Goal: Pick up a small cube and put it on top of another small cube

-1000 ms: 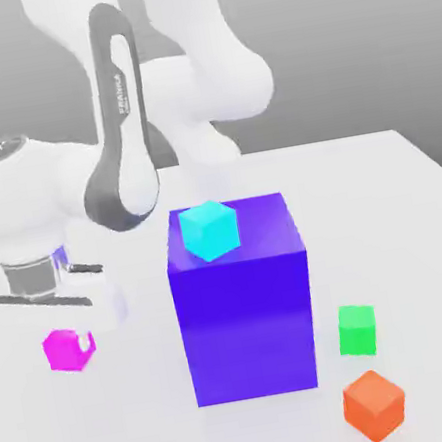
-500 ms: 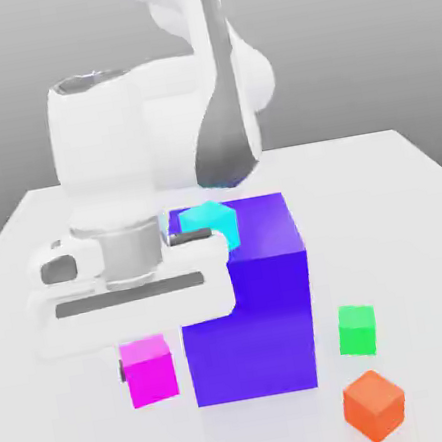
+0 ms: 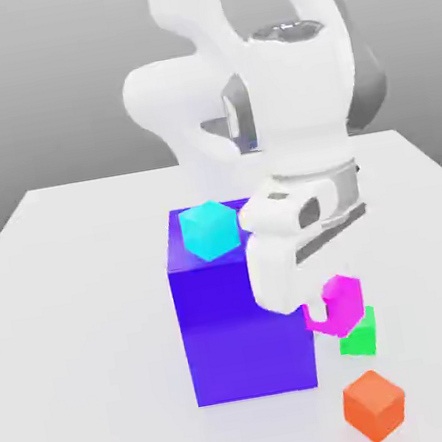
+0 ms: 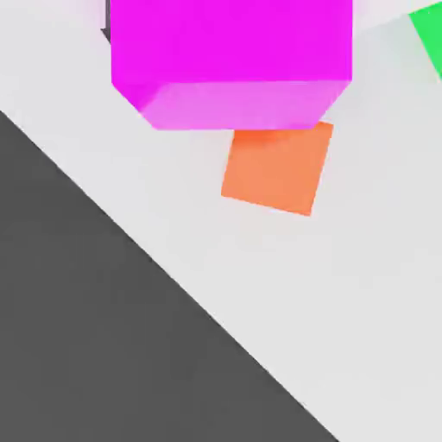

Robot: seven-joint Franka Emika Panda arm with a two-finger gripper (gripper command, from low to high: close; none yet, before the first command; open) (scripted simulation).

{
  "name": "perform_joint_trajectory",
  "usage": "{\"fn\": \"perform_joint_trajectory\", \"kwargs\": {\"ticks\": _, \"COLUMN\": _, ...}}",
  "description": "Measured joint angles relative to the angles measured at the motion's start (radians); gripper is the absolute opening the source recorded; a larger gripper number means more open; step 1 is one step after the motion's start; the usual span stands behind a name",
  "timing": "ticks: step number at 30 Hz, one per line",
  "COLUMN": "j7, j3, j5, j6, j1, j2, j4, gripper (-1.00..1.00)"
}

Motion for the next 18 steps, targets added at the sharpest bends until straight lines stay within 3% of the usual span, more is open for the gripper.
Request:
{"fn": "perform_joint_trajectory", "kwargs": {"ticks": 8, "j7": -0.045, "j3": 0.083, "j5": 0.031, "j6": -0.045, "j1": 0.119, "j2": -0.066, "j4": -0.131, "gripper": -1.00}}
{"fn": "perform_joint_trajectory", "kwargs": {"ticks": 15, "j7": 0.071, "j3": 0.060, "j5": -0.128, "j6": 0.165, "j1": 0.101, "j2": 0.157, "j4": -0.147, "gripper": -1.00}}
{"fn": "perform_joint_trajectory", "kwargs": {"ticks": 16, "j7": 0.088, "j3": 0.050, "j5": -0.153, "j6": 0.186, "j1": 0.104, "j2": 0.181, "j4": -0.146, "gripper": 1.00}}
{"fn": "perform_joint_trajectory", "kwargs": {"ticks": 18, "j7": 0.088, "j3": 0.050, "j5": -0.153, "j6": 0.186, "j1": 0.104, "j2": 0.181, "j4": -0.146, "gripper": 1.00}}
